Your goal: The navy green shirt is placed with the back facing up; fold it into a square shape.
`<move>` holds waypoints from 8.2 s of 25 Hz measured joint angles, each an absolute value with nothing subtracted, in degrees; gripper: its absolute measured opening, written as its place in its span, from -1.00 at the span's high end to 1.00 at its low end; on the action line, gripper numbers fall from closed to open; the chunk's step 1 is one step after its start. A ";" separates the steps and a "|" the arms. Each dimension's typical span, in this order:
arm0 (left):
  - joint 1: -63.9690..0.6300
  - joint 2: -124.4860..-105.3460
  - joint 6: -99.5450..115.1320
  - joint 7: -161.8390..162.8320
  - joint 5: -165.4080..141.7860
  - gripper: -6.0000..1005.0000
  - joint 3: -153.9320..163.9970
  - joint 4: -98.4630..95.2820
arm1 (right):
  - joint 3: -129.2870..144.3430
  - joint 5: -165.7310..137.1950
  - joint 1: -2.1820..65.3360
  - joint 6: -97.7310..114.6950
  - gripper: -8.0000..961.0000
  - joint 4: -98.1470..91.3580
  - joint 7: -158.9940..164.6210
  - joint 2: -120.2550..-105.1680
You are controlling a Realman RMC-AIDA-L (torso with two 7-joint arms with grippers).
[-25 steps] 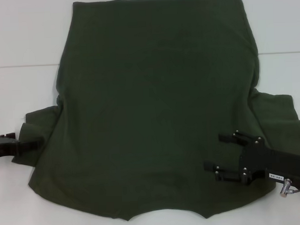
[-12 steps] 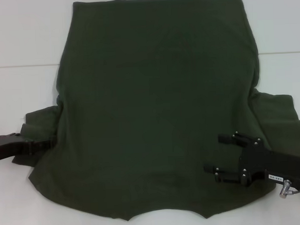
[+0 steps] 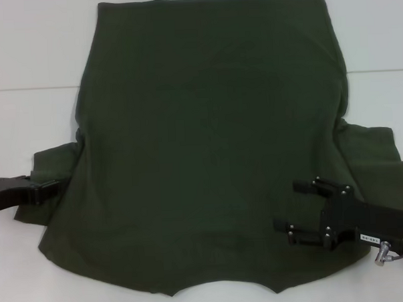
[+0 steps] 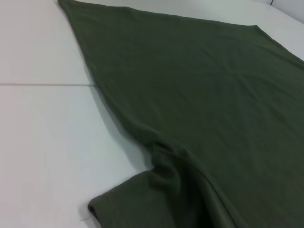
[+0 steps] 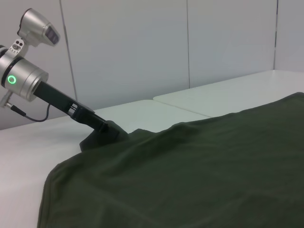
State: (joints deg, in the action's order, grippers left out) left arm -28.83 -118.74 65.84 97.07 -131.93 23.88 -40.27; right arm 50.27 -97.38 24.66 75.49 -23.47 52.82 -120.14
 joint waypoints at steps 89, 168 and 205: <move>-36.69 -115.25 75.83 149.55 -127.03 0.94 27.42 -39.39 | 50.45 -97.38 25.66 75.41 -0.93 -22.16 52.30 -120.14; -29.99 -120.89 56.96 139.48 -109.92 -0.10 29.35 -26.36 | 50.45 -96.94 26.38 73.20 -0.93 -21.44 52.65 -120.14; -42.60 -123.75 51.60 134.14 -107.94 -0.10 29.56 -24.16 | 50.45 -97.11 26.08 73.89 -0.93 -21.35 52.56 -120.14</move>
